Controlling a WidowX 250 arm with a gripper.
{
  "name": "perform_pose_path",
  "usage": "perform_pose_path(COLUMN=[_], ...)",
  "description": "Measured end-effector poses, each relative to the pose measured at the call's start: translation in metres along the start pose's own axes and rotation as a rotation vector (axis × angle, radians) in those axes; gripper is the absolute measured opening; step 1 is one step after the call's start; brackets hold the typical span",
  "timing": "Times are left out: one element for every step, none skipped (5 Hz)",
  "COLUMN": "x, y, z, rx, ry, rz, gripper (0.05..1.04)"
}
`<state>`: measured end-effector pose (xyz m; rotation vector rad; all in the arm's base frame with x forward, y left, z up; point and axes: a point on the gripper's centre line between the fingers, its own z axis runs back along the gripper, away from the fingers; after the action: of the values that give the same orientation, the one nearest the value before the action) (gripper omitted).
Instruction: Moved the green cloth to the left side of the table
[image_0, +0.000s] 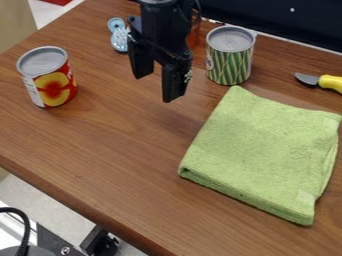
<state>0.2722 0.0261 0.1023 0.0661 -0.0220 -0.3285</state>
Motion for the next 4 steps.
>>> perform_pose_path(x=[-0.002, 0.004, 0.012, 0.024], y=[-0.003, -0.026, -0.043, -0.065], z=[-0.007, -0.005, -0.002, 0.003], rx=[-0.019, -0.064, -0.092, -0.116], ry=[0.025, 0.03, 0.033, 0.0], rz=[0.01, 0.04, 0.066, 0.125], gripper=[1.0, 1.0, 1.0, 0.999])
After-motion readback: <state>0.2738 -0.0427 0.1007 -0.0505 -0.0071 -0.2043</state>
